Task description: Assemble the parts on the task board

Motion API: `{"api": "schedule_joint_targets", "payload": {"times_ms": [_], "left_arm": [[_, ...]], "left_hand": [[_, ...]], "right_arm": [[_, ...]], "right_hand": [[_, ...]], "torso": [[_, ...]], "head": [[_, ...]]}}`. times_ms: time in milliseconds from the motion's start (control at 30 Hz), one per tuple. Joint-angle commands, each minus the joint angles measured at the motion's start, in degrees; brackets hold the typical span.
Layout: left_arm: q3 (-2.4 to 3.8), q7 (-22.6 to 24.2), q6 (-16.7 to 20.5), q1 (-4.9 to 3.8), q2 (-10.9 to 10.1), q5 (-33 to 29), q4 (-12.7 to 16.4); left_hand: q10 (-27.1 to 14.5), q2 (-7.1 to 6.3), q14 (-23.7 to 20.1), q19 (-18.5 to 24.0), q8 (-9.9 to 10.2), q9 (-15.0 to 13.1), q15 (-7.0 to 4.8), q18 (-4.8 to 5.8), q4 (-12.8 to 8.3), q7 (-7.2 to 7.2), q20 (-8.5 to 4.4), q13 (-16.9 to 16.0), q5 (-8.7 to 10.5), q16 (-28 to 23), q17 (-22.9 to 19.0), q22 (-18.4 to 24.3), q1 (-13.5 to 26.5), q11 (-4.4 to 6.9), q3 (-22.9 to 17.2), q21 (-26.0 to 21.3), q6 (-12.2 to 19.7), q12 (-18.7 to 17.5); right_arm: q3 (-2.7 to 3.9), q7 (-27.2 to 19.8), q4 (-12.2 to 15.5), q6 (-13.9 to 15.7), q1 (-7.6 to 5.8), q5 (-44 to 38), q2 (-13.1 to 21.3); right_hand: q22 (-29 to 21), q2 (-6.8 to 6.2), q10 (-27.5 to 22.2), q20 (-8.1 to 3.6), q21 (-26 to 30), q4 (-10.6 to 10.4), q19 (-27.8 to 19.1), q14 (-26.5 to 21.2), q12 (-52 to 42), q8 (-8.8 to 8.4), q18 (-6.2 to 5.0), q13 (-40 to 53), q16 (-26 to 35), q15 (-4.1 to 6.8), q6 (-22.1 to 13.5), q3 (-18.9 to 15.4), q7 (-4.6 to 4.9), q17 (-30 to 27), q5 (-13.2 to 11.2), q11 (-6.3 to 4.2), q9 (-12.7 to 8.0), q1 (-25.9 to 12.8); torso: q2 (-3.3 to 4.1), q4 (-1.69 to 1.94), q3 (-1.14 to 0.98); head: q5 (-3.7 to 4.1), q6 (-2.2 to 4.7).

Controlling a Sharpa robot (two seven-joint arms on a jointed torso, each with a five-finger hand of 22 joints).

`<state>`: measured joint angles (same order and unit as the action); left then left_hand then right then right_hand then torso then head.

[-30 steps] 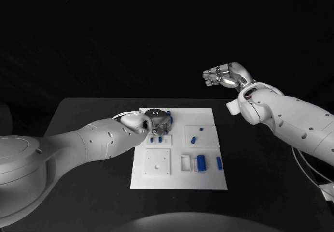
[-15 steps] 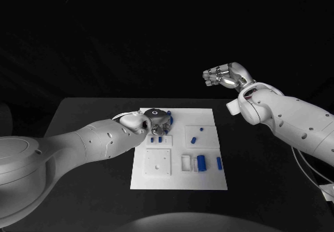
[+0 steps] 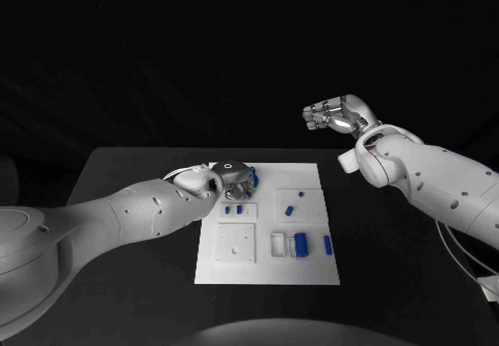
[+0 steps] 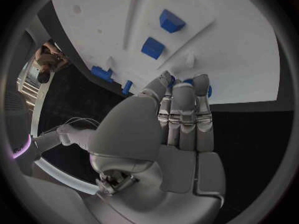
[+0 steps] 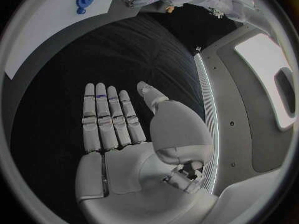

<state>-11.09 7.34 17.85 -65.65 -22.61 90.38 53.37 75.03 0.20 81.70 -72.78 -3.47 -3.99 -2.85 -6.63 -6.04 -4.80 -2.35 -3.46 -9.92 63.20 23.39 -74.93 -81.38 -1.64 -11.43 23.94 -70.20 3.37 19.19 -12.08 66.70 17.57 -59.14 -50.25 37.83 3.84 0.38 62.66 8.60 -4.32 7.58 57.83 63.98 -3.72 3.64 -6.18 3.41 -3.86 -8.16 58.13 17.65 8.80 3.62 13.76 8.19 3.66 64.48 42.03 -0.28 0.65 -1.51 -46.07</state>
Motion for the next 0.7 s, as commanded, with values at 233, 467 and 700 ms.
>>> {"api": "schedule_joint_targets", "payload": {"times_ms": [233, 467, 700], "left_arm": [[2.93, -0.32, -1.39, -0.46, -3.37, -2.50, 4.68], [3.42, -0.73, -4.22, -0.93, -5.56, -3.02, 6.31], [3.38, -1.07, -6.29, -1.01, -6.26, -3.12, 5.94]], "left_hand": [[-0.52, -0.03, 0.00, 0.61, -0.13, 0.07, 0.28, -0.46, -0.15, 0.07, 0.19, 0.04, -0.12, 0.19, -0.22, -1.10, 0.71, -0.11, 0.01, 0.23, 0.55, -0.06], [-0.66, -0.08, -0.06, 0.78, -0.15, 0.07, 0.31, -0.40, -0.17, 0.04, 0.20, 0.03, -0.10, 0.09, -0.29, -1.09, 0.75, -0.15, -0.09, 0.18, 0.68, -0.06], [-0.70, -0.08, -0.13, 0.89, -0.15, 0.06, 0.30, -0.36, -0.19, 0.02, 0.15, 0.03, -0.11, 0.06, -0.31, -1.09, 0.71, -0.16, -0.13, 0.14, 0.67, -0.05]], "right_arm": [[0.03, -0.46, 0.18, -0.28, -0.01, 0.38, 0.49], [0.03, -0.44, 0.01, -0.30, -0.01, 0.39, 0.59], [0.03, -0.45, -0.09, -0.31, -0.01, 0.40, 0.56]], "right_hand": [[-0.07, -0.46, -0.21, -0.06, 0.22, -0.04, -0.45, -0.45, 0.36, -0.10, -0.47, -0.08, 0.31, 0.02, -0.24, 0.29, 0.01, -0.09, 0.27, -0.06, -0.08, 0.05], [-0.07, -0.46, -0.21, -0.06, 0.22, -0.04, -0.45, -0.45, 0.36, -0.10, -0.47, -0.08, 0.31, 0.02, -0.24, 0.29, 0.01, -0.09, 0.27, -0.06, -0.08, 0.05], [-0.07, -0.46, -0.21, -0.06, 0.22, -0.04, -0.45, -0.45, 0.36, -0.10, -0.47, -0.08, 0.31, 0.02, -0.24, 0.29, 0.01, -0.09, 0.27, -0.06, -0.08, 0.05]], "torso": [[-0.09, 0.35, 0.04], [0.01, 0.28, 0.05], [0.01, 0.27, 0.14]], "head": [[-0.02, 0.17], [-0.21, 0.12], [-0.37, -0.02]]}}
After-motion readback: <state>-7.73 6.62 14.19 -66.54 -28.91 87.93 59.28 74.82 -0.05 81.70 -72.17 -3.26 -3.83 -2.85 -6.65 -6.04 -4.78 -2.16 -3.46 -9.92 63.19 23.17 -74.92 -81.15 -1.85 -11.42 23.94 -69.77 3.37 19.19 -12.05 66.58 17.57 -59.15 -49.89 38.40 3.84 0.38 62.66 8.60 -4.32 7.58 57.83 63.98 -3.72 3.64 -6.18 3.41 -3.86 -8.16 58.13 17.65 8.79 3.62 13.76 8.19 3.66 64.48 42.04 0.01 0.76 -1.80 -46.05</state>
